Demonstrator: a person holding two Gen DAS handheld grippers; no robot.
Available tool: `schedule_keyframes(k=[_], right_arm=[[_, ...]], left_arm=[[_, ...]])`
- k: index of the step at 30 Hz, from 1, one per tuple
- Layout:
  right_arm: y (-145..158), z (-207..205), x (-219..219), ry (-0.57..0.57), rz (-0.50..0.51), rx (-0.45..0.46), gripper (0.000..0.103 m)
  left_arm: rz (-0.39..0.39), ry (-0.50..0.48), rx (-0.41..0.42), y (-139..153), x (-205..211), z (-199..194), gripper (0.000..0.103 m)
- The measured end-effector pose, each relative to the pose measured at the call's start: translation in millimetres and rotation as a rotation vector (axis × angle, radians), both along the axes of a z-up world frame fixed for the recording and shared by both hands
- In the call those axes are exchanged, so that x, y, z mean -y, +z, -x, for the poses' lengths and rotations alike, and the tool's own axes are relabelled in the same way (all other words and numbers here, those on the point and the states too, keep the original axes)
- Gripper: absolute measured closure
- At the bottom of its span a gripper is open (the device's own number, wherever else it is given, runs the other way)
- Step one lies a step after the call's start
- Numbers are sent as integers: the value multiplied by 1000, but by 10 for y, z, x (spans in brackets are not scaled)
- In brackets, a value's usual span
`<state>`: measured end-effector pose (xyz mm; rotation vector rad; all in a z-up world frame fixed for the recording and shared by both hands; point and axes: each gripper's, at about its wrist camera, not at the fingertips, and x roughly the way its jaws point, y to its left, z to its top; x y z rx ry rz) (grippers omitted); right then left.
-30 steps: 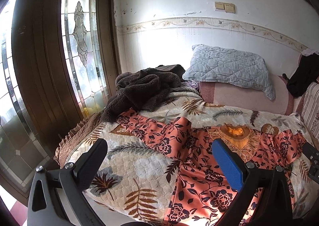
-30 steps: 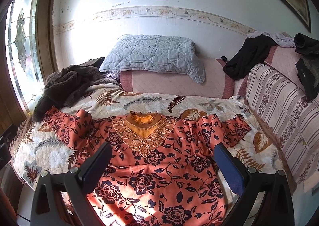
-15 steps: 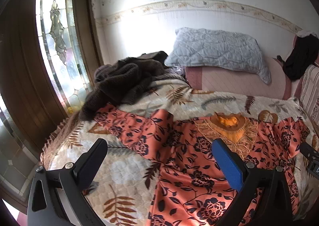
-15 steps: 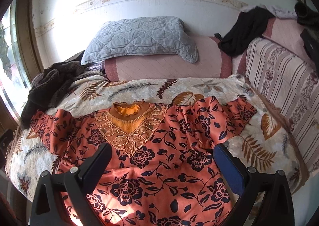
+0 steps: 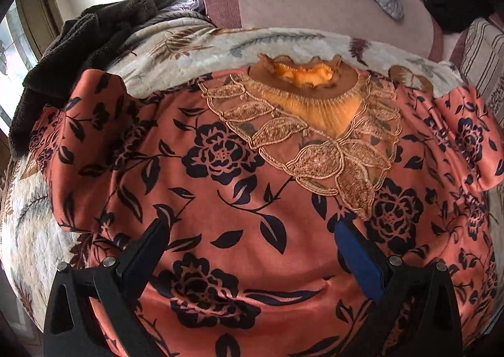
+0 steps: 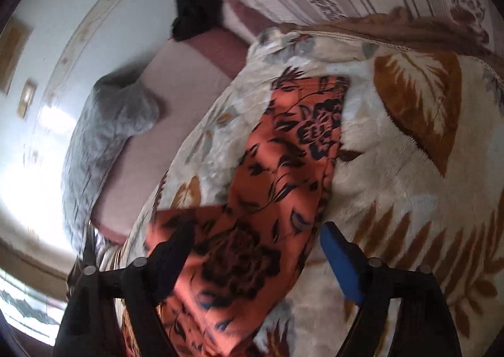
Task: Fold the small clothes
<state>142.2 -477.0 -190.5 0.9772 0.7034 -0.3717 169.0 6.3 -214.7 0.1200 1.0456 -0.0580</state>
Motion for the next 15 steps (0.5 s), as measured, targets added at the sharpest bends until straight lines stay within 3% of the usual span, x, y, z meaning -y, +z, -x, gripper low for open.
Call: schedule_keyframes(k=[4, 9, 11, 13, 15], right_arm=[[-284, -297, 473, -116, -3, -60, 49], [-423, -558, 848, -197, 25, -48, 51], [-438, -657, 901, -191, 50, -41, 63], [-511, -752, 966, -177, 58, -33, 89], [-536, -770, 1005, -170, 31, -10, 95]], left_arm=[[-39, -10, -57, -209, -34, -108, 0], [8, -7, -66, -247, -88, -185, 0], [6, -1, -54, -256, -80, -177, 0], [10, 7, -30, -279, -58, -164, 0], [16, 5, -11, -291, -53, -129, 0]])
